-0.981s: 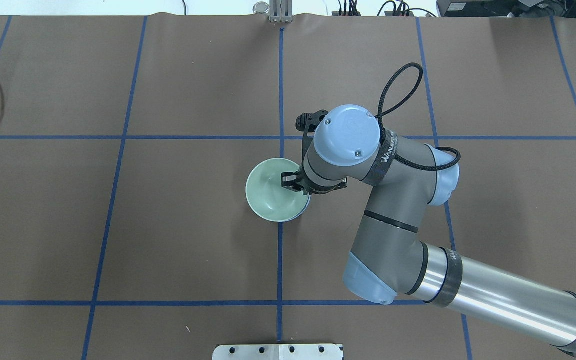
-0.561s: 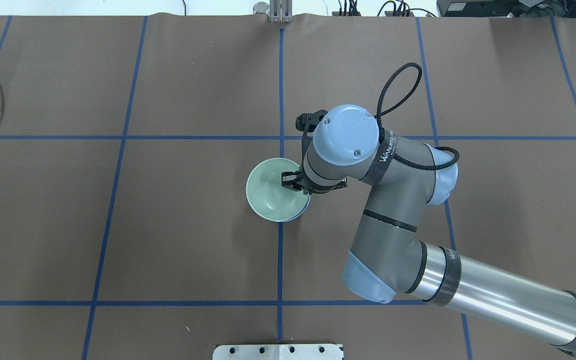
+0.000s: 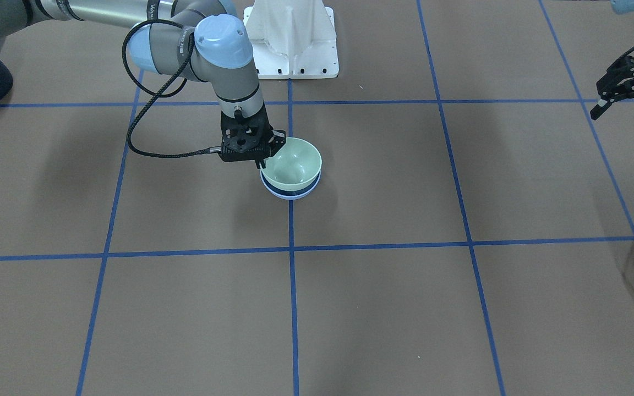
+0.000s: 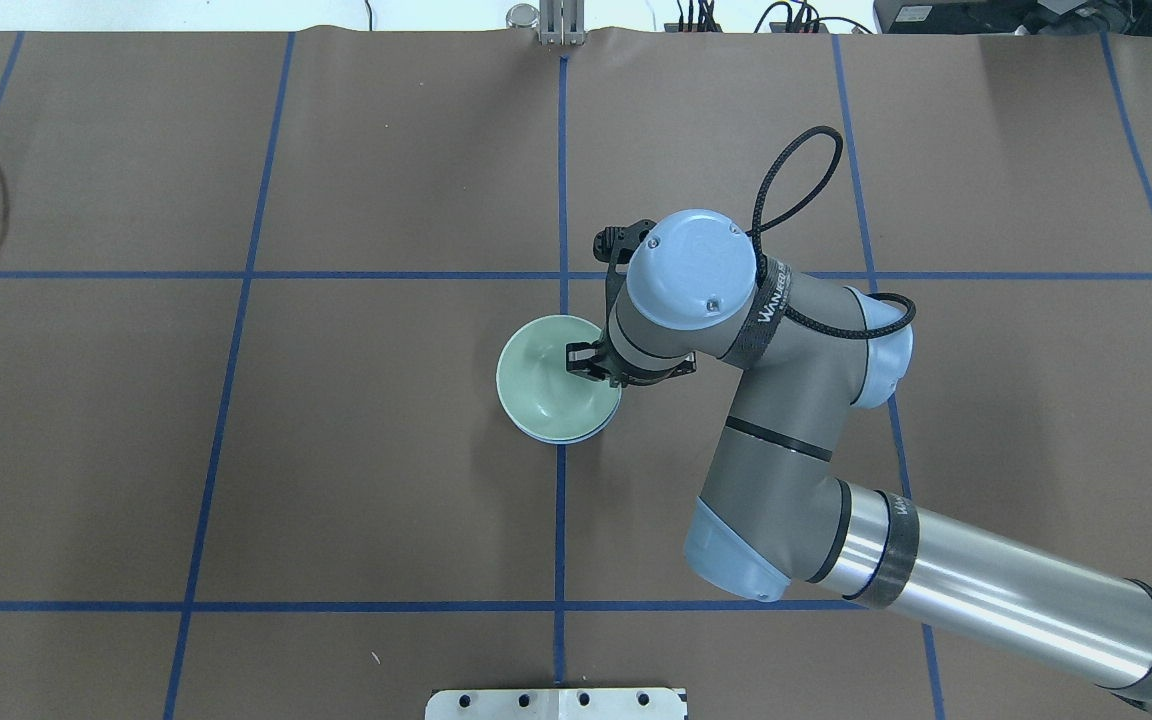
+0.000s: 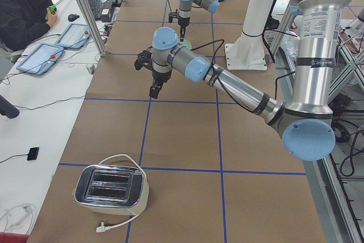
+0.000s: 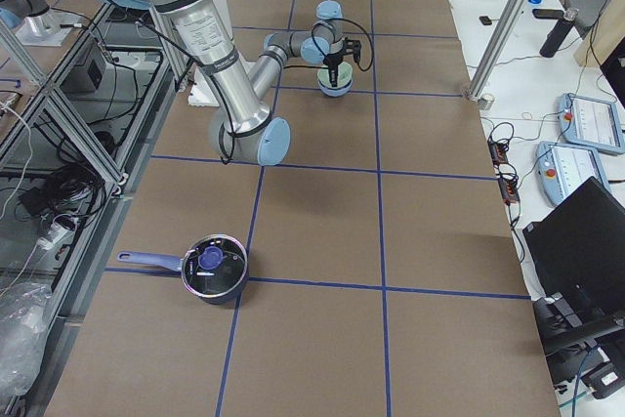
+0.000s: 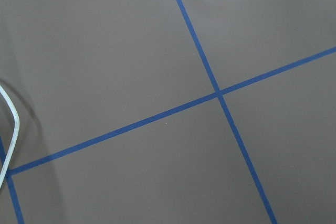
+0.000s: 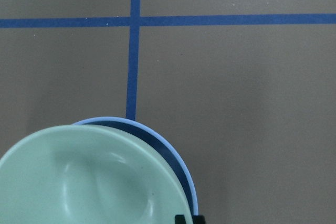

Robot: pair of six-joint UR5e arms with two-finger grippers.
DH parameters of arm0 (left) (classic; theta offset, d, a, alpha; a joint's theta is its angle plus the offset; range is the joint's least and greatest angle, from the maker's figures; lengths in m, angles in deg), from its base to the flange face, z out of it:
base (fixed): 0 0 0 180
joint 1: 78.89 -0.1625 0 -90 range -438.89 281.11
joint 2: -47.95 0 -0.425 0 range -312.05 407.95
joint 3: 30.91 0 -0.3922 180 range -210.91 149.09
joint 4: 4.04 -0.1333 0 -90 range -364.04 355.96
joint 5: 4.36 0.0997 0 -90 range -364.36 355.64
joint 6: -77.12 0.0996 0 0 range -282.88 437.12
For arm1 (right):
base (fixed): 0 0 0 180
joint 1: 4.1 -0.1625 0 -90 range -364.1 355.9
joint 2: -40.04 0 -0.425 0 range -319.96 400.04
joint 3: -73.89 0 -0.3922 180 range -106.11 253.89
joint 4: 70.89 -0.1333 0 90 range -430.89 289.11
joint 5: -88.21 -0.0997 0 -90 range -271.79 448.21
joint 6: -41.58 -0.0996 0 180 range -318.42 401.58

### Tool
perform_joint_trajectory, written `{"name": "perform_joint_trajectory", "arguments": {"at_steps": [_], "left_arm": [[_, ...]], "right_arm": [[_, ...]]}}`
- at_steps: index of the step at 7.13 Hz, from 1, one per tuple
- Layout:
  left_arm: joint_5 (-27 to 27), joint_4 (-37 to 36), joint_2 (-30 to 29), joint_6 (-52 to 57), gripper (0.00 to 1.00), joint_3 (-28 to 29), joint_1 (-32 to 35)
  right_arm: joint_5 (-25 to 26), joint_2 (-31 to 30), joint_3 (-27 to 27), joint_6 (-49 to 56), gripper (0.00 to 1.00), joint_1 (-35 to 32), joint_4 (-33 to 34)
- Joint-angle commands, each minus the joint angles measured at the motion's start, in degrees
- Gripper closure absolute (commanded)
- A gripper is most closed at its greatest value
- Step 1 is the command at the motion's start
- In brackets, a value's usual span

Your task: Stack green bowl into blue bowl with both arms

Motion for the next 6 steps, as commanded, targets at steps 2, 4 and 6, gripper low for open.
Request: {"name": "perform_joint_trajectory", "arguments": {"at_steps": [2,4,6], "left_arm": [[0.00,0.00,0.02,0.00,0.02,0.21,0.00],[0.00,-0.09,0.02,0.00,0.02,0.21,0.00],[0.00,0.00,0.02,0.00,0.02,0.21,0.09]], "right_arm": [[0.82,-0.05,-0.09,0.05,0.91,0.03,-0.31],[3.43,-0.05,-1.05,1.27,0.01,0.03,-3.28],[3.29,-0.49,-1.06,1.98,0.00,-0.66,-3.65]]}}
